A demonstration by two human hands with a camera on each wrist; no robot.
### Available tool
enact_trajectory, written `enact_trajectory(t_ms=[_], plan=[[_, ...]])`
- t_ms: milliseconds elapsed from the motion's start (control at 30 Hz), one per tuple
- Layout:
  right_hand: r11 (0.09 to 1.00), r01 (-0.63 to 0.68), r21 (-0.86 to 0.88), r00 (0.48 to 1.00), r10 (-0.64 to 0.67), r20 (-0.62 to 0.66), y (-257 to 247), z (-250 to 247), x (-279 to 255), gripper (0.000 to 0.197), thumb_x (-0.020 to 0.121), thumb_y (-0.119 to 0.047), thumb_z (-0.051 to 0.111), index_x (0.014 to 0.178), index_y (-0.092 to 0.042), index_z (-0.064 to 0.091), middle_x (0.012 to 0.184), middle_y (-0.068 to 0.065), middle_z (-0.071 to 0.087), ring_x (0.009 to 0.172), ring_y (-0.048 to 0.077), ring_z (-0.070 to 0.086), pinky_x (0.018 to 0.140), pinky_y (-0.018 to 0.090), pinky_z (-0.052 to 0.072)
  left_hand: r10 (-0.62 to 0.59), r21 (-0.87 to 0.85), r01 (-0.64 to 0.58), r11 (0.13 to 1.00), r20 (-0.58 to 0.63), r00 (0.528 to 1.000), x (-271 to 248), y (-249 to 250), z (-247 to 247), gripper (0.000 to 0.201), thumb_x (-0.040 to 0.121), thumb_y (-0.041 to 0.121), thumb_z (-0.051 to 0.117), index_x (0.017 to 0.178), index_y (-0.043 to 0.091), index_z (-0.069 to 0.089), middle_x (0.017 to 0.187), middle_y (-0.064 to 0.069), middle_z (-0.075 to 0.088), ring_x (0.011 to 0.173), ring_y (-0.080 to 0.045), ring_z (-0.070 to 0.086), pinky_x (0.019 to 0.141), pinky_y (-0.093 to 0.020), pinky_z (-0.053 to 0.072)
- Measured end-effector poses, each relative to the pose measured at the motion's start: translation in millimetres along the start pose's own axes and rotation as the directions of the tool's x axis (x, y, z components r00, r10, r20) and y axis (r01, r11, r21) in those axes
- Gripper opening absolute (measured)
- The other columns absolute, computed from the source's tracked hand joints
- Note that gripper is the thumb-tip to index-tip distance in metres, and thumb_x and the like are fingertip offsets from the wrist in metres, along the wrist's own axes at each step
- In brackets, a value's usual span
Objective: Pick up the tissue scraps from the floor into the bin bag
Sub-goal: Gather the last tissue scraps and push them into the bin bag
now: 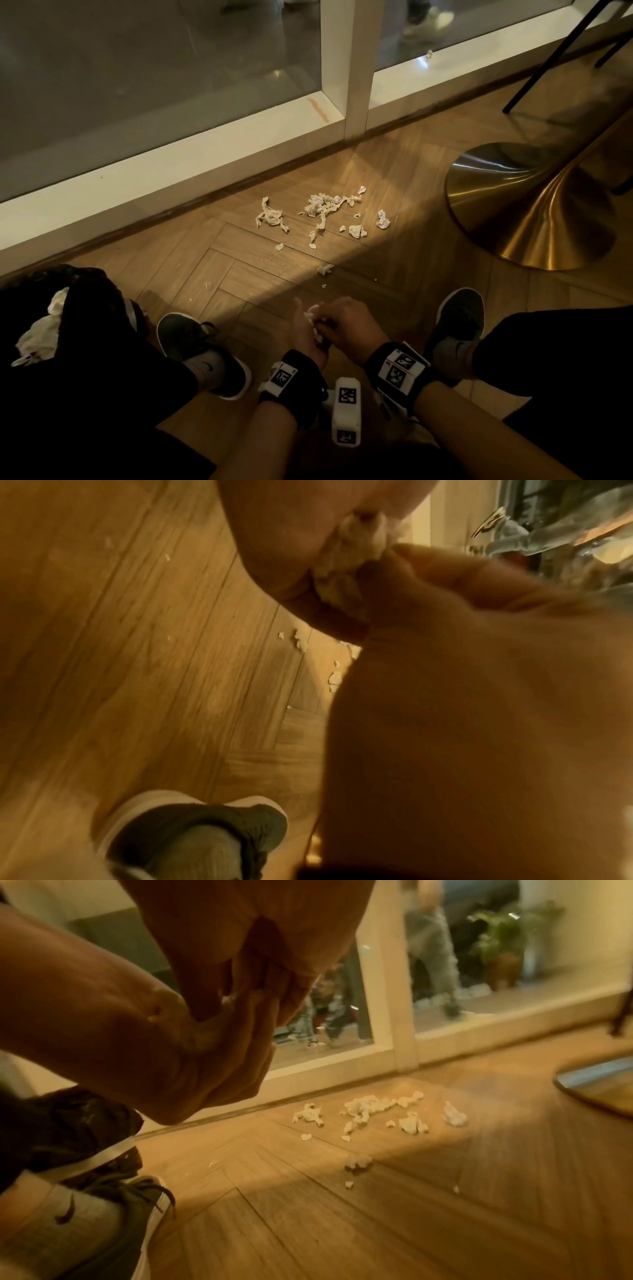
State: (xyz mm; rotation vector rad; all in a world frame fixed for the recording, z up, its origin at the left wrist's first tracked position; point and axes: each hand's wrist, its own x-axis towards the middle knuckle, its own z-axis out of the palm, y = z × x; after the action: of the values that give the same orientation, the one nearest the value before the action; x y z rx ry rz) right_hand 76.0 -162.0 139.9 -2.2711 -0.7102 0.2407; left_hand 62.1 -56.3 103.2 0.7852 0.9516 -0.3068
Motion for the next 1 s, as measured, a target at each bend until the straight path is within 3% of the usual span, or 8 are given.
enact_trajectory(t_ms=[67, 233, 300, 467, 567, 700, 833, 1000], plan=[[0.997, 0.063, -0.041, 0.997, -0.061, 0.035, -3.5, -5.6, -0.8, 0.017, 0.086, -0.011, 0.063, 0.100, -0.012, 0.072, 0.100, 0.002, 0.072, 0.090, 0.011, 0.060, 0.080, 0.006, 0.034, -0.019, 0.013, 0.019, 1.000, -0.047, 0.999, 1.8, -0.3, -3.6, 0.053, 0.097, 0.054, 0.036, 0.074, 0.011, 0.057, 0.063, -0.006, 0.061, 0.056, -0.015, 0.062, 0.052, -0.023, 0.049], [0.971, 0.238, -0.032, 0.950, -0.226, 0.213, 6.0, -0.3, -2.9, 0.019, 0.086, -0.025, 0.063, 0.101, -0.014, 0.068, 0.108, -0.002, 0.063, 0.095, 0.012, 0.056, 0.086, 0.026, 0.044, -0.122, 0.111, 0.122, 0.986, -0.001, 0.992, -1.4, 15.3, -6.4, 0.042, 0.094, 0.048, 0.043, 0.076, 0.013, 0.058, 0.061, -0.004, 0.057, 0.059, -0.015, 0.055, 0.056, -0.025, 0.042], [0.977, 0.208, -0.053, 0.964, -0.195, 0.180, 9.1, 0.1, -5.2, 0.020, 0.083, -0.024, 0.067, 0.101, -0.015, 0.069, 0.108, -0.001, 0.064, 0.095, 0.011, 0.053, 0.084, 0.022, 0.040, -0.189, 0.121, 0.179, 0.976, 0.076, 0.979, -6.3, 17.9, -2.4, 0.041, 0.095, 0.045, 0.040, 0.086, 0.010, 0.060, 0.063, -0.008, 0.065, 0.063, -0.019, 0.062, 0.059, -0.029, 0.047], [0.991, 0.015, -0.132, 0.998, -0.005, 0.070, 14.2, -1.4, -4.1, 0.009, 0.081, -0.014, 0.063, 0.087, -0.014, 0.070, 0.087, 0.003, 0.066, 0.083, 0.019, 0.059, 0.076, 0.038, 0.048, -0.154, 0.126, 0.141, 0.982, 0.096, 0.983, -16.4, 9.5, 7.9, 0.061, 0.099, 0.050, 0.031, 0.119, 0.001, 0.058, 0.109, -0.023, 0.067, 0.105, -0.031, 0.062, 0.095, -0.041, 0.046], [0.994, -0.103, -0.027, 0.995, 0.103, -0.001, 17.2, 0.5, -4.5, 0.014, 0.078, -0.011, 0.060, 0.084, -0.021, 0.067, 0.080, -0.003, 0.063, 0.075, 0.012, 0.057, 0.072, 0.036, 0.049, -0.024, 0.232, 0.012, 0.973, 0.053, 0.998, -21.5, 3.0, 14.6, 0.053, 0.101, 0.043, 0.034, 0.110, -0.002, 0.060, 0.122, -0.025, 0.059, 0.113, -0.034, 0.058, 0.081, -0.034, 0.049], [0.997, -0.020, -0.074, 1.000, 0.020, -0.004, 5.6, 2.7, -5.9, 0.015, 0.076, -0.011, 0.066, 0.079, -0.025, 0.067, 0.081, -0.008, 0.063, 0.076, 0.005, 0.049, 0.074, 0.032, 0.045, 0.156, 0.392, -0.156, 0.907, 0.031, 0.987, -12.0, -7.4, 5.9, 0.055, 0.098, 0.045, 0.043, 0.097, -0.006, 0.064, 0.090, -0.026, 0.066, 0.075, -0.027, 0.066, 0.048, -0.026, 0.050], [0.991, 0.000, -0.131, 0.991, 0.017, 0.130, 5.8, -3.6, -7.8, 0.011, 0.082, -0.026, 0.063, 0.092, -0.023, 0.066, 0.103, -0.005, 0.054, 0.096, 0.013, 0.041, 0.084, 0.032, 0.038, 0.095, 0.438, -0.080, 0.895, -0.013, 0.995, -1.2, -3.7, -3.4, 0.061, 0.090, 0.060, 0.045, 0.083, 0.004, 0.067, 0.077, -0.021, 0.062, 0.070, -0.030, 0.061, 0.059, -0.034, 0.043], [0.999, 0.013, -0.032, 0.962, -0.004, 0.273, 11.0, -10.9, -5.8, 0.010, 0.082, -0.030, 0.067, 0.086, -0.020, 0.067, 0.134, -0.003, 0.043, 0.118, 0.010, 0.040, 0.099, 0.029, 0.038, -0.018, 0.343, 0.019, 0.939, -0.005, 1.000, -5.7, 2.1, -1.6, 0.044, 0.096, 0.045, 0.042, 0.065, 0.018, 0.058, 0.049, 0.001, 0.044, 0.038, -0.011, 0.038, 0.043, -0.018, 0.025]])
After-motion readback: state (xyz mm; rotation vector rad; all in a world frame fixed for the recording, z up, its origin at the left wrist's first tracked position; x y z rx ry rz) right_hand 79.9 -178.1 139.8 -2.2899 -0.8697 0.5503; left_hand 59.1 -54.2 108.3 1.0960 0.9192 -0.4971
